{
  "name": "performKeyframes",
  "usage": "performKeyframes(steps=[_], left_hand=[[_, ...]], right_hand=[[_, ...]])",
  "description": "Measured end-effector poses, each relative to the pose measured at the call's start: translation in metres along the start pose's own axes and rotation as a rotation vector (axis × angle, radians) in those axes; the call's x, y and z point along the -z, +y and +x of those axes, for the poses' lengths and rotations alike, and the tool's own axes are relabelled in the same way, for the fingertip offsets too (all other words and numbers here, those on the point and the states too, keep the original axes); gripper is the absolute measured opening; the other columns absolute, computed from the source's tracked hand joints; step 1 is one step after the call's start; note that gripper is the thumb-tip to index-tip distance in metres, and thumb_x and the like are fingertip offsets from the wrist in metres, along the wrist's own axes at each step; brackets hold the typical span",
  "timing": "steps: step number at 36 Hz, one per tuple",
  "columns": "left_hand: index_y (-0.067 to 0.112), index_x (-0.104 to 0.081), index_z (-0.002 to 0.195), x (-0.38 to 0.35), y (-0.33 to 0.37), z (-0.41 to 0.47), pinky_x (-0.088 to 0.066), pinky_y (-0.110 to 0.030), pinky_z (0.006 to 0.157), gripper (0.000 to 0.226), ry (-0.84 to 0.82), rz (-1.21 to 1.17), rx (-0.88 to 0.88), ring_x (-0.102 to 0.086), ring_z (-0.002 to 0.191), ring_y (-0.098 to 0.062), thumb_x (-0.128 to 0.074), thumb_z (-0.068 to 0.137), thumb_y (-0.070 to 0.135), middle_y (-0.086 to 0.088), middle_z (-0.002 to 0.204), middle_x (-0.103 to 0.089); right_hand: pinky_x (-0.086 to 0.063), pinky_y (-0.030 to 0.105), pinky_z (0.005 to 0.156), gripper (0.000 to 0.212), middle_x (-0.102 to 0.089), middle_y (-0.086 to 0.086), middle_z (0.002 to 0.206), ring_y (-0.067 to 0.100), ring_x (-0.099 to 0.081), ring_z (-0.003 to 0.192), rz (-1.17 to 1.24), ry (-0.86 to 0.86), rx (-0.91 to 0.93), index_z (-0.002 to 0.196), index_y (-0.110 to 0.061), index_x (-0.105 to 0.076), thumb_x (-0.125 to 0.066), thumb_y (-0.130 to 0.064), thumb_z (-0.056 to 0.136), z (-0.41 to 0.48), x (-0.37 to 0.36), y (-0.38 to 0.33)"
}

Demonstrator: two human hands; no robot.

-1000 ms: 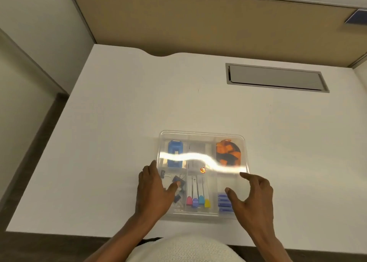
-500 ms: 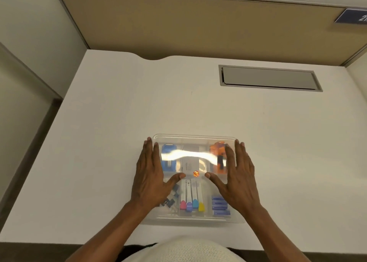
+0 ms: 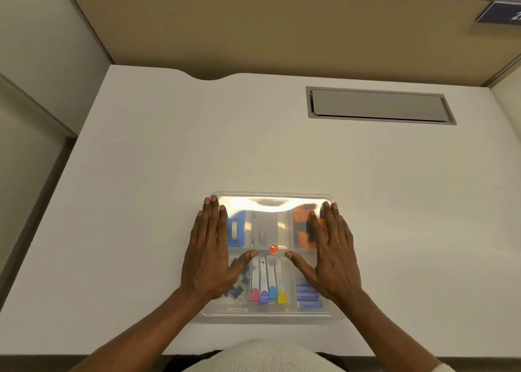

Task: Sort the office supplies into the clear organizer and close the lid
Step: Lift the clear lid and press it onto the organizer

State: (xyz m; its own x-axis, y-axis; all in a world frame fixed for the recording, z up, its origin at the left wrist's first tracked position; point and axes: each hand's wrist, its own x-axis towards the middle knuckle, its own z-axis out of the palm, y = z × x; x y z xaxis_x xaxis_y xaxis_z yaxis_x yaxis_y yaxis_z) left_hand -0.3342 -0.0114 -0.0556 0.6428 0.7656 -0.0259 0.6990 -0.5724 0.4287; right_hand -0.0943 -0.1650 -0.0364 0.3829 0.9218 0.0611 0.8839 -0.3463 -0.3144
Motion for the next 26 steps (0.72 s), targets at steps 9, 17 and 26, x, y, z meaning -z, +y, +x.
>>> performKeyframes(steps=[9, 17, 26], left_hand=[[0.013, 0.011, 0.164, 0.005, 0.004, 0.002, -0.026, -0.055, 0.127, 0.111, -0.057, 0.168, -0.004, 0.000, 0.162, -0.032, -0.027, 0.089, 0.086, -0.009, 0.175, 0.008], [0.013, 0.004, 0.165, 0.006, 0.006, 0.005, -0.018, -0.060, 0.127, 0.111, -0.097, 0.198, 0.009, 0.003, 0.162, -0.033, -0.023, 0.088, 0.088, -0.010, 0.174, 0.010], [0.012, 0.003, 0.165, 0.015, 0.011, 0.006, -0.002, -0.064, 0.127, 0.114, -0.192, 0.341, 0.043, 0.011, 0.160, -0.035, -0.012, 0.085, 0.092, -0.015, 0.172, 0.019]], right_hand=[[-0.024, 0.057, 0.124, 0.104, 0.001, 0.010, 0.172, 0.031, 0.000, 0.159, -0.040, -0.027, -0.001, 0.163, -0.015, -0.009, -0.047, -0.077, 0.089, 0.001, 0.001, -0.003], [-0.024, 0.057, 0.124, 0.101, 0.003, 0.009, 0.172, 0.030, 0.001, 0.159, -0.034, -0.013, 0.008, 0.163, -0.018, -0.007, -0.043, -0.077, 0.090, 0.001, -0.001, -0.001], [-0.027, 0.056, 0.122, 0.094, -0.027, 0.007, 0.168, 0.029, -0.018, 0.157, -0.050, -0.029, -0.038, 0.154, -0.024, -0.035, -0.044, -0.086, 0.084, 0.006, 0.014, -0.007]])
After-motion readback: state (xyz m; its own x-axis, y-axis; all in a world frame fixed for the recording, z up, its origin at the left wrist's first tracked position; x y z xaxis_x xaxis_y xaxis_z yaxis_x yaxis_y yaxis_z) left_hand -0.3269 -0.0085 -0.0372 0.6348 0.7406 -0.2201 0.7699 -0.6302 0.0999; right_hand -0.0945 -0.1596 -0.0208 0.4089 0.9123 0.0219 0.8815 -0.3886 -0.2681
